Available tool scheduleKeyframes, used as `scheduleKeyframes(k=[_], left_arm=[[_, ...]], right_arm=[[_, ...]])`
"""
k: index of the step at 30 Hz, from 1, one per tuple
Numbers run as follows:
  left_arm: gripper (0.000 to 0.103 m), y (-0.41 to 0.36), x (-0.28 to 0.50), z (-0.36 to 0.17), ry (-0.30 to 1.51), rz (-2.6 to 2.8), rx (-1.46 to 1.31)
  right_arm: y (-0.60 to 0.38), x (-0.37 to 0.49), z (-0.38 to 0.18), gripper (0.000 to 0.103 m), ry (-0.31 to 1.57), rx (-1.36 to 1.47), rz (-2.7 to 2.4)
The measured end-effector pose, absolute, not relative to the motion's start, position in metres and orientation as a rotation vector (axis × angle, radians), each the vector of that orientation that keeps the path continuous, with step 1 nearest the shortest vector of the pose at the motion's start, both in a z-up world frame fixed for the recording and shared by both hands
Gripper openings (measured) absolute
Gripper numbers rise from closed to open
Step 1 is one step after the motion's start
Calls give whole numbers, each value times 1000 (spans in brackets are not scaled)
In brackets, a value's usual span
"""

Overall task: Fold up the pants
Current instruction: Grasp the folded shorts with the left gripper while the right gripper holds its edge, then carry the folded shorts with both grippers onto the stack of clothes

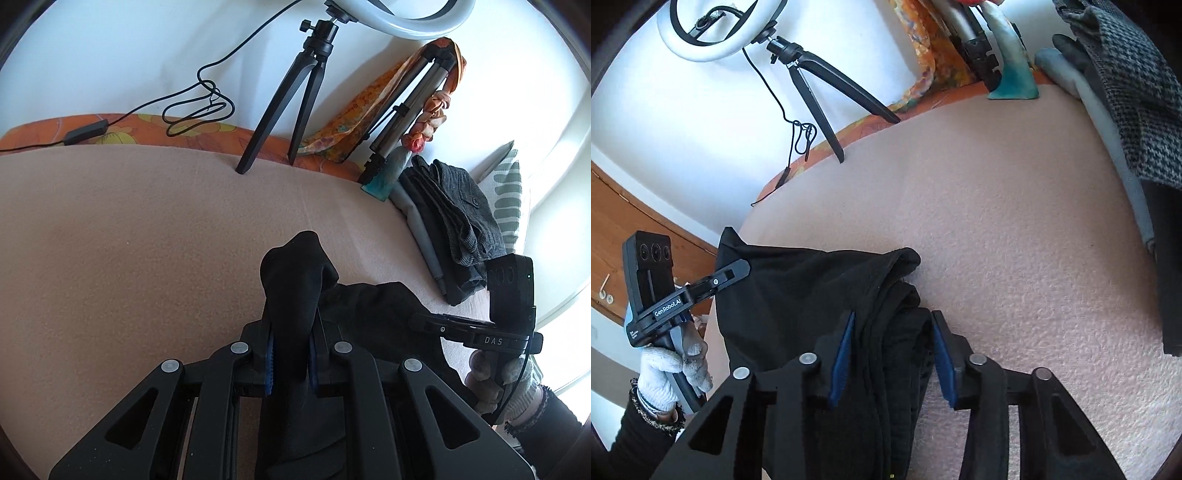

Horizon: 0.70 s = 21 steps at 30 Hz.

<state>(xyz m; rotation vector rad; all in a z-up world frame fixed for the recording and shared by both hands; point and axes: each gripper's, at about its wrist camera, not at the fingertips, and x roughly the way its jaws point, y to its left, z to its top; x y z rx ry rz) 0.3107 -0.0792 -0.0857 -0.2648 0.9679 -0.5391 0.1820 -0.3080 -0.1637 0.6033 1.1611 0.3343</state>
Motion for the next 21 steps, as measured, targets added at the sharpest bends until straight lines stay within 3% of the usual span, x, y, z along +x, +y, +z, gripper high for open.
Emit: scheduleKeyframes(k=[7,21], left_arm=[[12,-81,298,-65,908,-561,-269],[12,-115,258,34,688,-677,-214]], right_arm=[[-314,161,-123,18,1048,583,315],[-343,94,0,16,766,443,234]])
